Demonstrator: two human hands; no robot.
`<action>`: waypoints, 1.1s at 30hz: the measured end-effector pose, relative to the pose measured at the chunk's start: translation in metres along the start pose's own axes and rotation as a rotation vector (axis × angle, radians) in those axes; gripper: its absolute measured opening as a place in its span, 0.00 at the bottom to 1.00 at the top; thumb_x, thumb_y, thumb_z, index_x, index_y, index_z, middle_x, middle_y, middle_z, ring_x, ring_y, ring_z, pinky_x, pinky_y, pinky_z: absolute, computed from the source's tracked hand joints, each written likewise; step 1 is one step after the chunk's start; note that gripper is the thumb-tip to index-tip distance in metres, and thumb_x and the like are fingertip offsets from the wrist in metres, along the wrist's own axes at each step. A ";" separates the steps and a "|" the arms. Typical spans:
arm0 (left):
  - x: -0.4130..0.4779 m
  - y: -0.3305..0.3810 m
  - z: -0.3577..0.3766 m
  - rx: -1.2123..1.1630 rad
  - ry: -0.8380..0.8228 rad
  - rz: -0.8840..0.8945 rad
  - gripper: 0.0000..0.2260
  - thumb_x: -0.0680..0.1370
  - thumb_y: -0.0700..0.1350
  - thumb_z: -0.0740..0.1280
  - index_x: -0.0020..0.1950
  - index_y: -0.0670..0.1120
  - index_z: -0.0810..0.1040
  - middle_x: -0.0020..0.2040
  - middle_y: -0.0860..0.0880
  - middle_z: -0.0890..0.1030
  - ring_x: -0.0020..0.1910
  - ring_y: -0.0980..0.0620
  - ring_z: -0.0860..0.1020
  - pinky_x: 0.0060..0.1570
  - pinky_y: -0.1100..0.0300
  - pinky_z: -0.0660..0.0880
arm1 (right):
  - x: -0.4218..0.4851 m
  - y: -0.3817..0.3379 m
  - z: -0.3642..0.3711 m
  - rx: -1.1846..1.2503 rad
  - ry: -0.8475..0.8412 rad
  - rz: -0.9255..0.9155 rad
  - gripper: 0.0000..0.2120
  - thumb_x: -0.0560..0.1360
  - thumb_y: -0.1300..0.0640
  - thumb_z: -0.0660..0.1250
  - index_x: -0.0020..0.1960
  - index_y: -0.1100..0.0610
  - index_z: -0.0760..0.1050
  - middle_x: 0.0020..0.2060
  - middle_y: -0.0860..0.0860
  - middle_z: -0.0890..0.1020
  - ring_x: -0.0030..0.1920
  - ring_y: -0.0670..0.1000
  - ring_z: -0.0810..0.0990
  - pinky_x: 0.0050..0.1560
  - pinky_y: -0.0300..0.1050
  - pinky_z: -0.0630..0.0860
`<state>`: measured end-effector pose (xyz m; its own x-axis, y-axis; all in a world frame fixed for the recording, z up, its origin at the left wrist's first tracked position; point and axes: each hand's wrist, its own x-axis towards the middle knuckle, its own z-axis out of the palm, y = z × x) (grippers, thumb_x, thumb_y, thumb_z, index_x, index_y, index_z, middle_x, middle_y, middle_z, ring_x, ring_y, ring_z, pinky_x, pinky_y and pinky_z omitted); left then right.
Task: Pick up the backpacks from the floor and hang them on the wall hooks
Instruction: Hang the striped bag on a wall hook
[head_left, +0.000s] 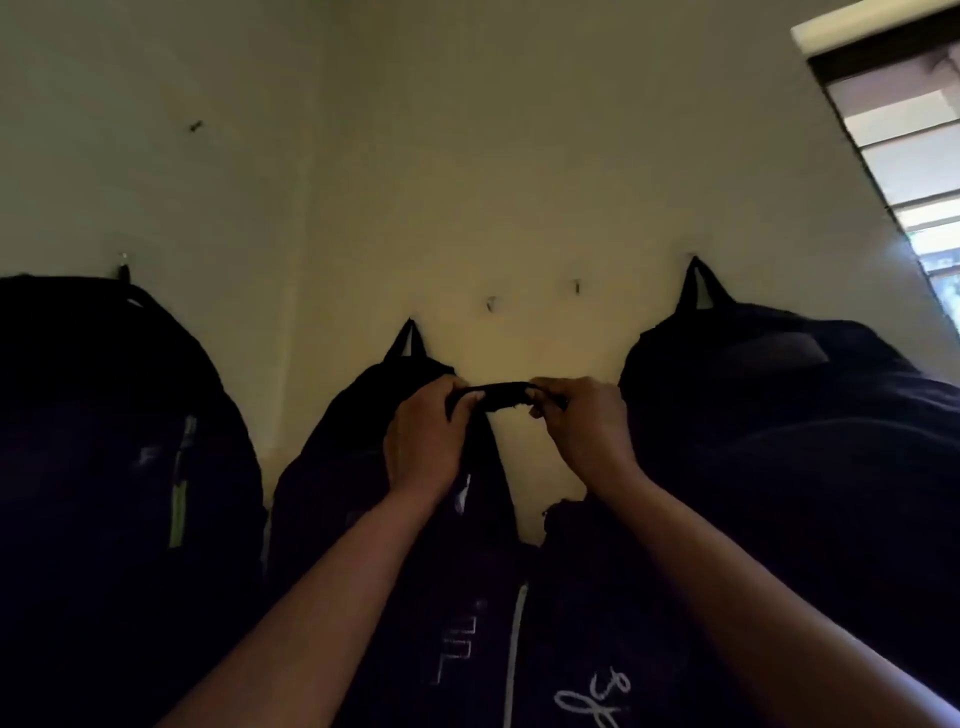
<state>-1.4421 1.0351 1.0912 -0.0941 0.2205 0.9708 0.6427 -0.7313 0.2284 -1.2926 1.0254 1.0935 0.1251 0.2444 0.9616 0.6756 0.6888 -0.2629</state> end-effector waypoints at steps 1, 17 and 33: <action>0.015 -0.005 0.010 0.001 0.005 0.014 0.09 0.78 0.49 0.62 0.48 0.46 0.79 0.41 0.51 0.79 0.40 0.52 0.76 0.37 0.59 0.70 | 0.017 0.007 0.008 0.015 0.008 -0.001 0.11 0.77 0.57 0.64 0.55 0.56 0.82 0.41 0.54 0.86 0.27 0.40 0.71 0.29 0.29 0.66; 0.162 -0.063 0.099 -0.019 0.194 0.079 0.11 0.79 0.45 0.61 0.47 0.39 0.79 0.43 0.40 0.81 0.42 0.45 0.76 0.39 0.58 0.68 | 0.174 0.063 0.090 0.032 0.128 -0.096 0.12 0.77 0.56 0.64 0.56 0.55 0.81 0.49 0.56 0.86 0.49 0.54 0.83 0.52 0.43 0.76; 0.229 -0.082 0.109 -0.004 0.180 0.023 0.12 0.77 0.45 0.64 0.49 0.38 0.81 0.49 0.38 0.83 0.51 0.41 0.79 0.45 0.58 0.68 | 0.226 0.055 0.102 -0.018 0.201 -0.073 0.05 0.69 0.57 0.71 0.44 0.55 0.83 0.44 0.52 0.85 0.46 0.52 0.82 0.47 0.41 0.76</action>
<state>-1.4334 1.2163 1.2870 -0.2142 0.0851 0.9731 0.6434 -0.7373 0.2061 -1.3017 1.1881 1.2883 0.2171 0.0519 0.9748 0.7008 0.6869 -0.1927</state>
